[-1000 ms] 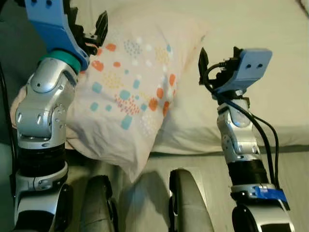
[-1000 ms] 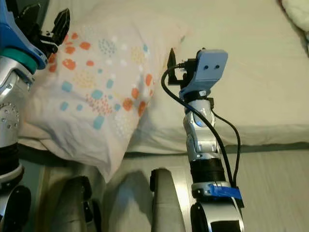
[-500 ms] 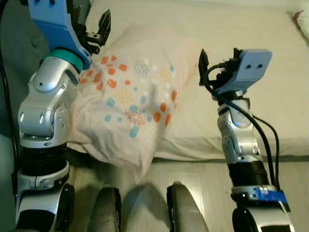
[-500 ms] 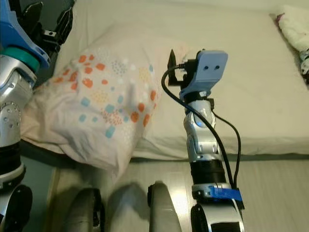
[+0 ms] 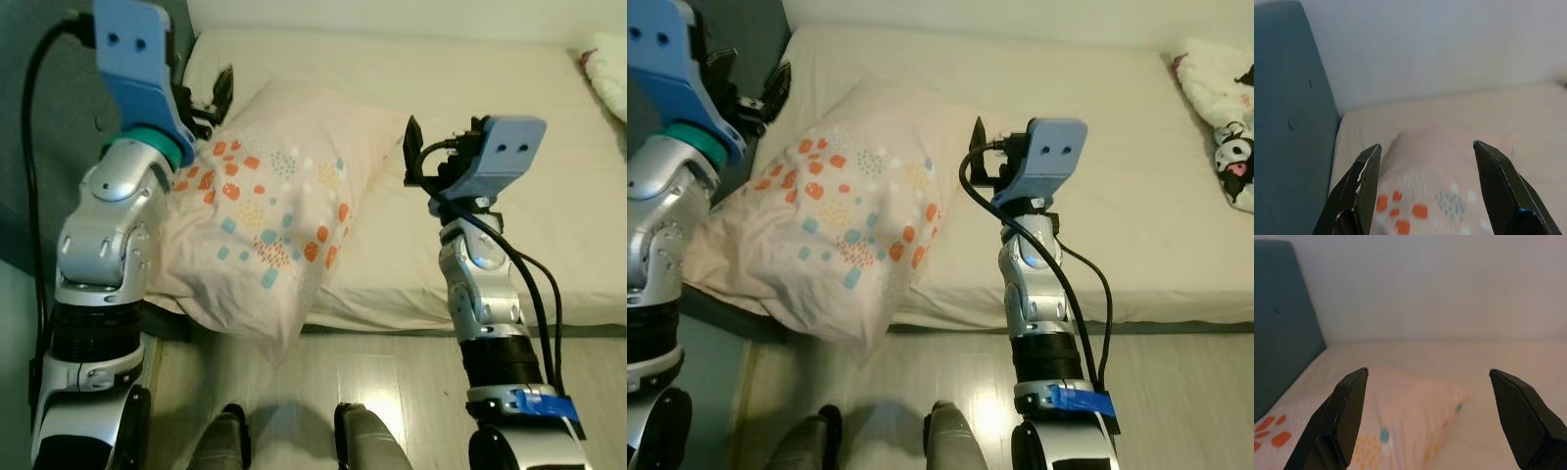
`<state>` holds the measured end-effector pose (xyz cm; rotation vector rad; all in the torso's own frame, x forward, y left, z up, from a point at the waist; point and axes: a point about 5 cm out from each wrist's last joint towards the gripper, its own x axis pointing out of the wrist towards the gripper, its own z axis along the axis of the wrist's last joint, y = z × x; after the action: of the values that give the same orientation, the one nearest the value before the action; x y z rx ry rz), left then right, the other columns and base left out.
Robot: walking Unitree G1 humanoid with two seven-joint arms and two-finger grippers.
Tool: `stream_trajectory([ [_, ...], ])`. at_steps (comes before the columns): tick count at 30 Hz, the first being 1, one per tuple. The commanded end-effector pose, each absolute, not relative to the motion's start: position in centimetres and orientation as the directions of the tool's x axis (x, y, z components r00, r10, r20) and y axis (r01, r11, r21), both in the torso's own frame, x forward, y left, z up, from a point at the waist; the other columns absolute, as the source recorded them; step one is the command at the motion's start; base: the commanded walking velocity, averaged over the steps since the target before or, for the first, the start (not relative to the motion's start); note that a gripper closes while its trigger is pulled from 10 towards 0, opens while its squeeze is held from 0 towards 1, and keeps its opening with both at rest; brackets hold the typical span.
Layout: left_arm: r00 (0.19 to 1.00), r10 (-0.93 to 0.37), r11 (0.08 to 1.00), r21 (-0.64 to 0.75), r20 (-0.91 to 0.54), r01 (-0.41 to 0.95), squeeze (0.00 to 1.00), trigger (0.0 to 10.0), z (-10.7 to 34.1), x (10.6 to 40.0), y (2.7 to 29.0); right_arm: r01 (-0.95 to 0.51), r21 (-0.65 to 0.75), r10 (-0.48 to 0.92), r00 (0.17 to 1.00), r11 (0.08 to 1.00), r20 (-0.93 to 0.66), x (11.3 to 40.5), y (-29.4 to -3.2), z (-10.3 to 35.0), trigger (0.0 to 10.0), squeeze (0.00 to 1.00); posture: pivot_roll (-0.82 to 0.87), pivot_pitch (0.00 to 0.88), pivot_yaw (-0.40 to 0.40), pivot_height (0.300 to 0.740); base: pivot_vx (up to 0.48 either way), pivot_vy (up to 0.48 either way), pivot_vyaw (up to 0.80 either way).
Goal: Clean up the room
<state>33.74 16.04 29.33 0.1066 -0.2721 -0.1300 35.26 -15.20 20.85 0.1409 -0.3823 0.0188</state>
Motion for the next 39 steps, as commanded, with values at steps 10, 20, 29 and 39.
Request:
stream_trajectory([
  [10, 0.978, -0.156, 0.981, 0.138, 0.140, 0.137, 0.00, 10.0, 25.6, 33.9, 16.0, -0.018, 0.320, -0.038, 0.985, 0.947, 0.169, 34.7, -14.9, 15.7, 10.0, 0.00, -0.01, 0.161, -0.008, 0.740, 0.000, 0.000, 0.00],
  [20, 0.991, -0.135, 0.966, 0.222, -0.009, 0.134, 0.00, 10.0, 20.5, 33.8, 15.5, -0.070, 0.295, 0.041, 0.994, 0.953, 0.103, 33.8, -13.3, 13.0, 10.0, 0.00, -0.02, 0.177, 0.003, 0.740, 0.000, 0.000, 0.00],
  [29, 0.994, -0.094, 0.945, 0.310, -0.053, 0.106, 0.00, 10.0, 19.9, 36.0, 14.7, -0.032, 0.418, 0.041, 0.999, 0.908, -0.012, 34.2, -12.8, 10.9, 10.0, 0.00, 0.00, 0.216, 0.026, 0.740, 0.000, 0.000, 0.00],
  [39, 0.980, -0.156, 0.988, -0.028, -0.125, 0.154, 0.00, 10.0, 18.4, 36.8, 14.3, -0.120, 0.440, 0.129, 0.992, 0.890, 0.008, 34.3, -10.9, 11.1, 10.0, 0.00, -0.03, 0.224, 0.053, 0.740, 0.000, 0.000, 0.00],
])
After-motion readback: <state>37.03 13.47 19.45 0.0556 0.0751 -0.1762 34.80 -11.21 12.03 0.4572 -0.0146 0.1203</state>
